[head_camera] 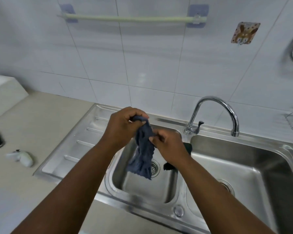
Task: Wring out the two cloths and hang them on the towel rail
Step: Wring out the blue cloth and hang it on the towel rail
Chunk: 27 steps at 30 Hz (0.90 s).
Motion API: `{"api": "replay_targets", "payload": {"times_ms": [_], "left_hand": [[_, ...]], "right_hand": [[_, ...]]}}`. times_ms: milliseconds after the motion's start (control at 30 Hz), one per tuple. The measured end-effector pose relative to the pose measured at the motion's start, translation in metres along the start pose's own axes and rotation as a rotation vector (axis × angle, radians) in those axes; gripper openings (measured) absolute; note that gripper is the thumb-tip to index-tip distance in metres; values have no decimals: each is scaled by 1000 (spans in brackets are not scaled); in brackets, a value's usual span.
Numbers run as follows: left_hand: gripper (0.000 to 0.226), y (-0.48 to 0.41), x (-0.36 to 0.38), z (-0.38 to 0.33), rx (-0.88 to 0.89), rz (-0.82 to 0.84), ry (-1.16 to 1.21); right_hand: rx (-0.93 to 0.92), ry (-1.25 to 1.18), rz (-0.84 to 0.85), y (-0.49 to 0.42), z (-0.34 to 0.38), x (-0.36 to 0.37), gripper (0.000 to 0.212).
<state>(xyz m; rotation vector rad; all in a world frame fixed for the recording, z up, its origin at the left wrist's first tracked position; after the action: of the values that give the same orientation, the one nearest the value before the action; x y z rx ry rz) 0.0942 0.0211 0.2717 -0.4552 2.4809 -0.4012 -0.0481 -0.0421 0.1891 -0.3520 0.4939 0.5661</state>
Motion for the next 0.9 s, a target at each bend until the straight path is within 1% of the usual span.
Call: {"api": "replay_targets", "payload": {"times_ms": [33,67,133,200,233,267,300,367,433,500,533,600,633,700,733,767,833,900], "left_hand": [[22,2,-3,1,-18,-35,1],[19,4,-6,4,-56,-68,8],[19,7,-7,9,-141,-115,26],[19,8,-6,12,-188,-145,49],[16,9,-5,14,-205,-155,65],[13,8,-5,16,-220,-150,73],[15,7,-4,17,-229,-121,65],[21,4,-3,21,-245,2,21],[19,-1,-5,25,-251,66,11],[16,-8,-6,30,-257,58,26],[15,-11,-5,33,-266,46,45],[15,-18,-7,40,-298,-11,137],[15,-22,-11,46,-325,-52,197],[14,-28,-24,62,-396,-88,300],[14,-28,-29,72,-426,-69,327],[14,-28,-32,81,-454,-32,339],[13,-25,-34,99,-501,59,283],[11,-23,-35,112,-525,142,160]], "right_hand": [[19,-11,0,3,-4,1,13],[30,-17,-2,6,-8,1,10],[-10,14,-53,14,-13,-1,14],[-78,88,-177,23,-12,-8,19],[-95,108,-258,28,-12,-13,19],[-100,119,-338,32,-14,-19,17],[-100,122,-397,35,-16,-25,16],[-86,101,-424,36,-22,-37,15],[-89,86,-350,34,-26,-47,15],[-99,103,-186,29,-29,-51,19],[-100,160,-78,26,-31,-49,24],[-65,361,119,23,-41,-45,33],[-17,396,182,24,-49,-45,32],[108,235,221,27,-63,-51,24],[152,147,221,27,-68,-55,23],[177,110,226,27,-70,-59,23],[213,128,247,20,-68,-67,23],[270,257,241,8,-63,-71,14]]}}
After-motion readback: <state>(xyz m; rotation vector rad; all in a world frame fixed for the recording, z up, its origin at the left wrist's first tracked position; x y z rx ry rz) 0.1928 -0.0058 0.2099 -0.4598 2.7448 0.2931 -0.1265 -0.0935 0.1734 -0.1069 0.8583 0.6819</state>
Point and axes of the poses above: each hand's wrist, its own y-axis away from the middle knuckle, its own x-axis out of the palm, z = x × y, the point moved 5 cm from there along -y, towards the middle knuckle, and after that the axes turned 2 degrees about y, right-handed, at the moved point
